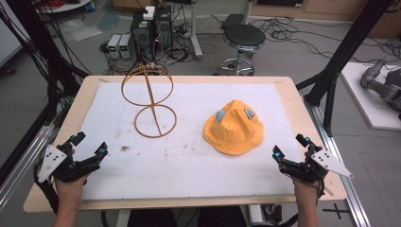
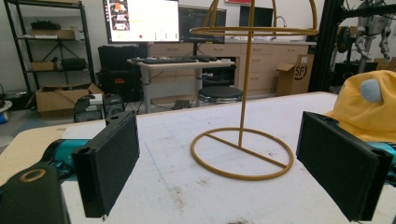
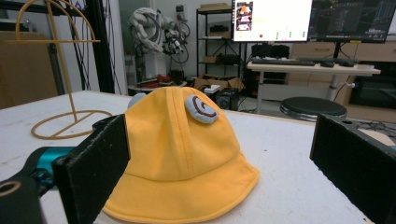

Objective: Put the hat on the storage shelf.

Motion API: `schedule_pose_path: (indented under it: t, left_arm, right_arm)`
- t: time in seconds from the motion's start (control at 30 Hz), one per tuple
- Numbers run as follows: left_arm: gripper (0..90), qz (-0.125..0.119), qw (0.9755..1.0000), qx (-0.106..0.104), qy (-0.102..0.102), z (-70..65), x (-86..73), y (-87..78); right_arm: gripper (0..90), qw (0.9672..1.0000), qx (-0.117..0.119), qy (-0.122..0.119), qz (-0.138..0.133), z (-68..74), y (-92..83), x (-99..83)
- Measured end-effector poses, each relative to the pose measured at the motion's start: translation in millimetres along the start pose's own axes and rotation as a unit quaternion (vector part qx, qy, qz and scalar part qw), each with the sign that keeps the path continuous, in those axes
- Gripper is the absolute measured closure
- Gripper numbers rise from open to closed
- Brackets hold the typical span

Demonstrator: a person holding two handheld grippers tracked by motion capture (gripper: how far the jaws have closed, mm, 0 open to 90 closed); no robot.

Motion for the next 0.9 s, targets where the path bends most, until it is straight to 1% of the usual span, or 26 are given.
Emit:
schedule_pose_path:
  t: [0.1,0.23,0.27,0.33,0.4,0.57,0.67,0.7,0.77,0.87,0.9]
  left_arm:
    - [13.6,0.0,1.0,0.0,0.0,0.0,0.1,-0.5]
    - [13.6,-0.003,1.0,-0.001,-0.003,0.5,0.4,-0.7]
    - [13.6,-0.003,1.0,-0.001,-0.005,0.5,0.5,-0.7]
    - [13.6,-0.004,1.0,-0.002,-0.006,0.7,0.5,-1.1]
    - [13.6,-0.004,1.0,-0.001,-0.009,1.1,0.5,-1.5]
    - [13.6,-0.004,0.9999,0.0,-0.011,2.1,0.6,-2.3]
    - [13.6,-0.005,0.9999,0.0,-0.016,2.5,0.4,-2.8]
    - [13.6,-0.007,0.9998,0.0,-0.018,2.2,0.8,-2.9]
    - [13.6,-0.009,0.9998,0.0,-0.02,2.0,1.5,-2.7]
    - [13.6,-0.01,0.9997,0.0,-0.021,2.0,1.5,-2.0]
    - [13.6,-0.008,0.9998,-0.001,-0.019,1.7,1.4,-1.7]
  right_arm:
    - [4.3,1.0,-0.003,-0.001,-0.006,0.3,-0.4,0.1]
    - [4.0,0.9999,-0.002,0.003,-0.012,0.9,-1.3,0.7]
    - [4.0,0.9998,-0.005,-0.002,-0.017,0.7,-0.9,1.2]
    - [4.0,0.9999,-0.006,0.001,-0.015,1.4,-0.7,1.2]
    - [4.0,0.9999,-0.002,-0.004,-0.011,2.4,0.4,0.9]
    - [4.1,0.9999,0.003,-0.006,-0.012,4.4,1.9,2.1]
    - [4.2,0.9999,0.008,-0.009,-0.01,6.7,4.3,3.9]
    - [4.6,0.9998,0.013,-0.016,-0.003,8.5,7.6,5.6]
    - [5.4,0.9995,0.023,-0.02,0.002,11.6,11.2,8.0]
    - [6.3,0.9986,0.036,-0.037,0.008,17.6,18.6,11.6]
    - [6.6,0.9984,0.04,-0.039,0.011,19.5,21.6,12.3]
Point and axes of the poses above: each handheld gripper's, and its own axes: y roughly forward along the jaws, x roughly out of its top, z roughly to its left, the point moved 1 cm from there along y, roughly forward along the jaws, and after that the axes turned 1 degree about -z, right-handed, at the moved point
